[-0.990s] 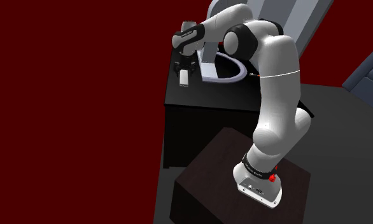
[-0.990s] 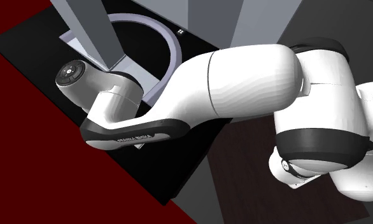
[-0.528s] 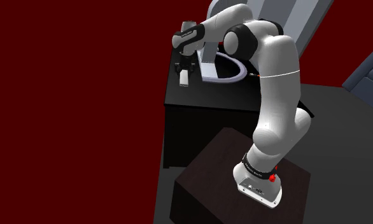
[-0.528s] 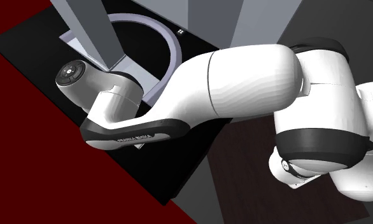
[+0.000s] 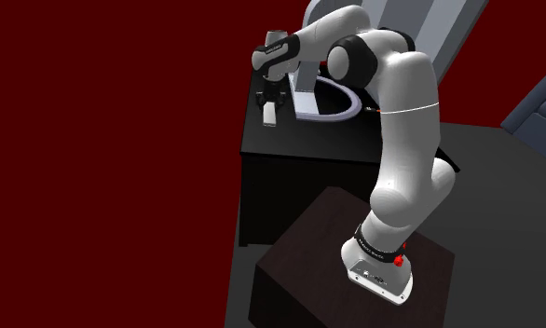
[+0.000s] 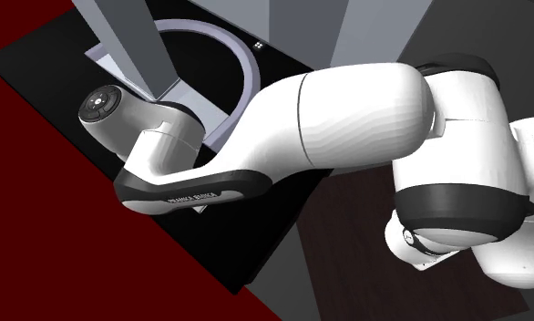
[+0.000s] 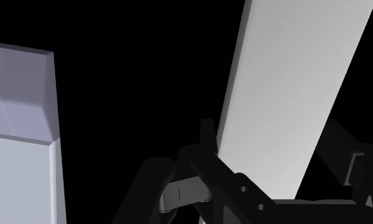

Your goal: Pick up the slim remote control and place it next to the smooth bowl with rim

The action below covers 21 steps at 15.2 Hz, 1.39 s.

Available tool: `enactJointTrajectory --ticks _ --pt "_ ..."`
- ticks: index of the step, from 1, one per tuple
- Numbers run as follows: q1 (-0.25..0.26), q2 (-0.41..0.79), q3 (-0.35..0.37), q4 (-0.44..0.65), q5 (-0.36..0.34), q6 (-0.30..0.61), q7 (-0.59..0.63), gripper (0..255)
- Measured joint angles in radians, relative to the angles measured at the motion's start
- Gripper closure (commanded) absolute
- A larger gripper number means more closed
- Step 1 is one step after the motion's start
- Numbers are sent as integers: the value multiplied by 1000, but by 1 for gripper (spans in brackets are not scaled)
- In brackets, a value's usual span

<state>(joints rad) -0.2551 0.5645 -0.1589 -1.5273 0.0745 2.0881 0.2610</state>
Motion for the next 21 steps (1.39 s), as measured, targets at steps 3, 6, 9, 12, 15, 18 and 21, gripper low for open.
enactJointTrajectory --ticks 3,6,9,12,15,18,21 --pt "2 -17 -1 6 -3 -23 1 255" --pt "2 -31 -3 28 -5 -58 2 255" --pt "2 -44 -5 50 -8 -93 3 255" --pt "1 -51 -5 77 -9 -127 4 255" --pt "1 -58 -6 107 -11 -164 5 255" --pt "1 -67 -7 134 -12 -200 6 255" --pt "1 -80 -8 154 -14 -233 7 255"
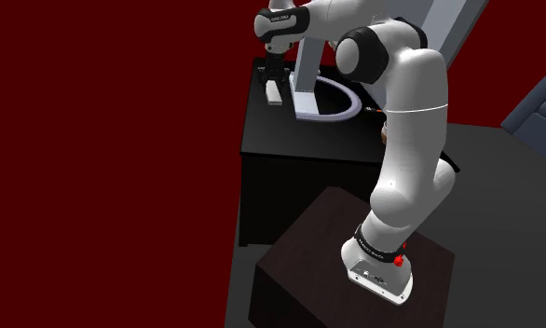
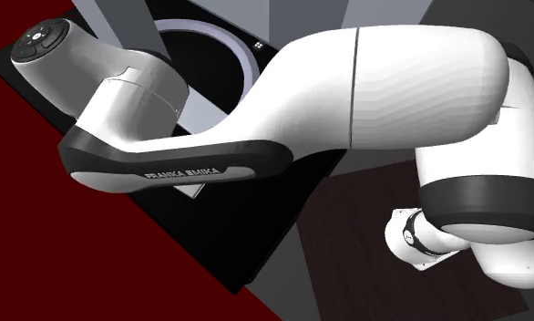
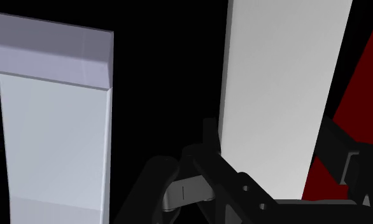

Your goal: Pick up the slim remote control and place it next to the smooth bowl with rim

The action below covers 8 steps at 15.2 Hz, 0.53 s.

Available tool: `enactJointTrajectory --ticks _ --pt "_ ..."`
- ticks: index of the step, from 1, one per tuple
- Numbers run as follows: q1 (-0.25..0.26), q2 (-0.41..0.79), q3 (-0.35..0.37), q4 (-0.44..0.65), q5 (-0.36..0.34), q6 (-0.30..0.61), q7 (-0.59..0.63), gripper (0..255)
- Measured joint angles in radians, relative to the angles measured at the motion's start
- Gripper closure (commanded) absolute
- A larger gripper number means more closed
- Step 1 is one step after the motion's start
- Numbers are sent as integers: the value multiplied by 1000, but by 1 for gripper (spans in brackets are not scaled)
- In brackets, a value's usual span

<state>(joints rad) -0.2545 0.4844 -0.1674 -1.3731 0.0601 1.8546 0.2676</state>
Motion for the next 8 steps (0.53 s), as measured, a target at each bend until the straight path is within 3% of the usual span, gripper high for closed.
enactJointTrajectory --ticks 6,8 --pt "-4 6 -1 90 0 -84 1 255" --pt "-5 -17 -3 68 -3 -85 -4 255"
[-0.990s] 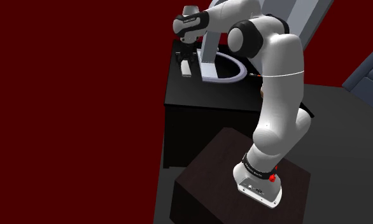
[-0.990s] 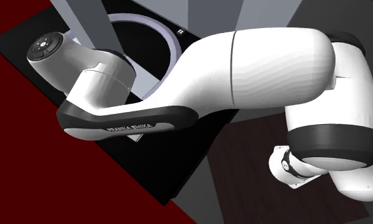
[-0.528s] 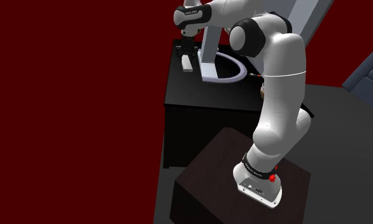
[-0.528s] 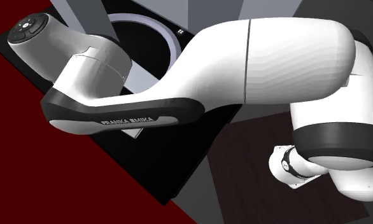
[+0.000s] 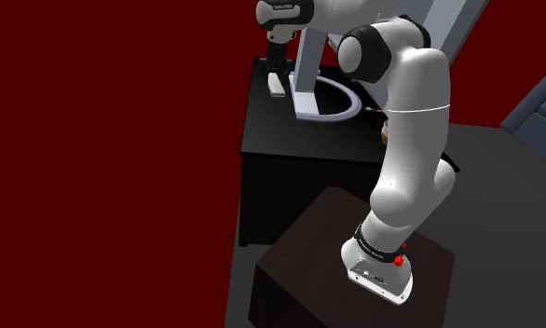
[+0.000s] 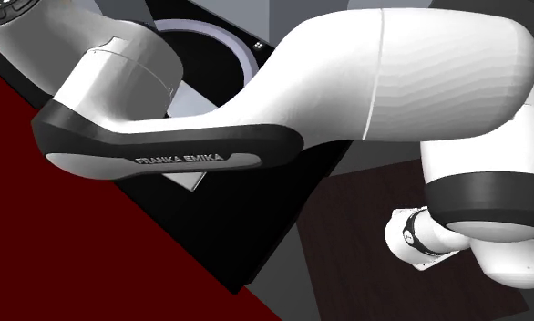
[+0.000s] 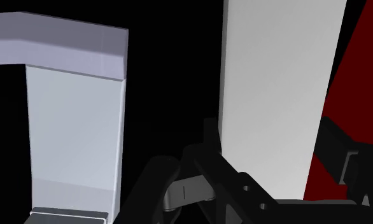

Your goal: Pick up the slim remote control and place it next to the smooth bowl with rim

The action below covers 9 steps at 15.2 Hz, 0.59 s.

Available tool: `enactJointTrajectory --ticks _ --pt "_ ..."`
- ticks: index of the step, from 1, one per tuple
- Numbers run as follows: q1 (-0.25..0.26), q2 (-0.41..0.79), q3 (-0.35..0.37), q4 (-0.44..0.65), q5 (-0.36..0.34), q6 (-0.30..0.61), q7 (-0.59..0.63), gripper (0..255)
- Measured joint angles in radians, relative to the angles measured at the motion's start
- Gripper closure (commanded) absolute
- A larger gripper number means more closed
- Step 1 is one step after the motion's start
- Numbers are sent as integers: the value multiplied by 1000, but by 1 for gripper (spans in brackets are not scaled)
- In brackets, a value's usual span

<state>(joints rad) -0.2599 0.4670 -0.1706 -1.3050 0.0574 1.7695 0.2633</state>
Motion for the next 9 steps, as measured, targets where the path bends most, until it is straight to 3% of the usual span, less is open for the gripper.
enactJointTrajectory --ticks 9 --pt "-33 -313 -44 -439 -44 130 -84 255"
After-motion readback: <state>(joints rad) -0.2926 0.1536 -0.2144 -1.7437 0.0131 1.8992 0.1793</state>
